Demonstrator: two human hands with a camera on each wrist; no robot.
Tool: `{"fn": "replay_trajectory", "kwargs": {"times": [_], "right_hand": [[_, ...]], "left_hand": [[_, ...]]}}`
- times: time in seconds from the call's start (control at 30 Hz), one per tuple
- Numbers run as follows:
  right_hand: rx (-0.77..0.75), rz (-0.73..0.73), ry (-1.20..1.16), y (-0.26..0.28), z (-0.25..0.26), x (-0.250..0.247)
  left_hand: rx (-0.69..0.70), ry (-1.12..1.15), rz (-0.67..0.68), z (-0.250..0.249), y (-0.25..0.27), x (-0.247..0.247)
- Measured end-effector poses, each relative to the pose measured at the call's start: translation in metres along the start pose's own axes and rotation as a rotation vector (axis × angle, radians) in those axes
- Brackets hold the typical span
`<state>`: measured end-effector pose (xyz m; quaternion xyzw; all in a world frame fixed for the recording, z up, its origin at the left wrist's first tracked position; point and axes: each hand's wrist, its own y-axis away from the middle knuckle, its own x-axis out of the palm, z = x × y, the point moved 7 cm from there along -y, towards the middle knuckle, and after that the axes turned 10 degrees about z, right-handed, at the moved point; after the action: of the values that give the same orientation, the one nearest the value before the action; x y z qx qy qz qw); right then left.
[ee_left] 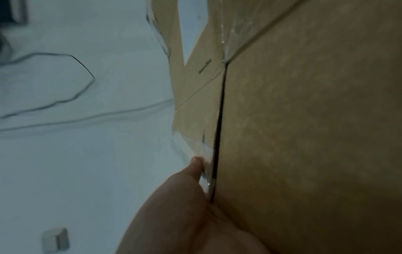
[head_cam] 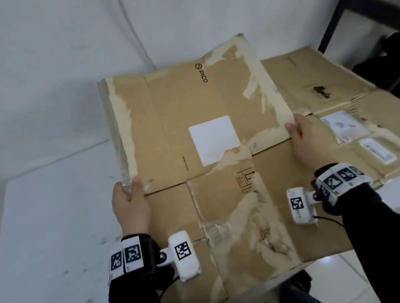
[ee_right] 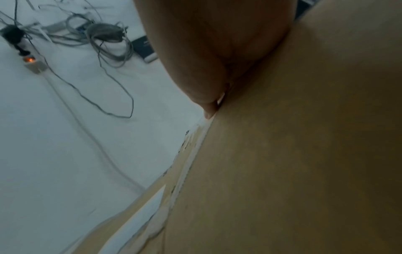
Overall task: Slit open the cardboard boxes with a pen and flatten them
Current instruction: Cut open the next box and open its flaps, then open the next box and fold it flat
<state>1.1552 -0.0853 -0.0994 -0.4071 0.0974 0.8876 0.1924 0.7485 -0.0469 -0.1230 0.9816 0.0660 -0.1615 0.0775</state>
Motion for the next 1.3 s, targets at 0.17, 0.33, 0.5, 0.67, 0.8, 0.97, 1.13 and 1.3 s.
{"fn": "replay_trajectory", "kwargs": {"times": [0.17,0.33,0.5,0.67,0.8,0.97,1.13,1.3], "right_hand": [[0.111,-0.012,0.099,-0.055,-0.086,-0.106],[0.139,0.096,0.237,-0.131,-0.177,-0.176],[0.203,0.079,0.239,-0.182,-0.239,-0.208],[0.281,0.170,0.269,-0.189,-0.266,-0.198],[0.269,0.346,0.302,-0.159,-0.264,-0.153],[0.291,0.617,0.398,-0.131,-0.264,-0.097],[0.343,0.708,0.455,-0.135,-0.267,-0.093],[0.359,0.566,0.368,-0.133,-0.255,-0.094]], "left_hand": [[-0.054,0.025,0.098,-0.056,0.010,0.146],[-0.146,0.083,0.215,-0.092,0.018,0.279],[-0.178,-0.009,0.265,-0.100,0.015,0.367],[-0.279,-0.089,0.190,-0.091,0.001,0.410],[-0.288,-0.164,0.107,-0.078,0.003,0.413],[-0.264,-0.111,0.147,-0.084,0.014,0.419],[-0.189,-0.277,0.383,-0.078,0.016,0.426],[-0.162,-0.312,0.522,-0.067,0.050,0.393]]}}
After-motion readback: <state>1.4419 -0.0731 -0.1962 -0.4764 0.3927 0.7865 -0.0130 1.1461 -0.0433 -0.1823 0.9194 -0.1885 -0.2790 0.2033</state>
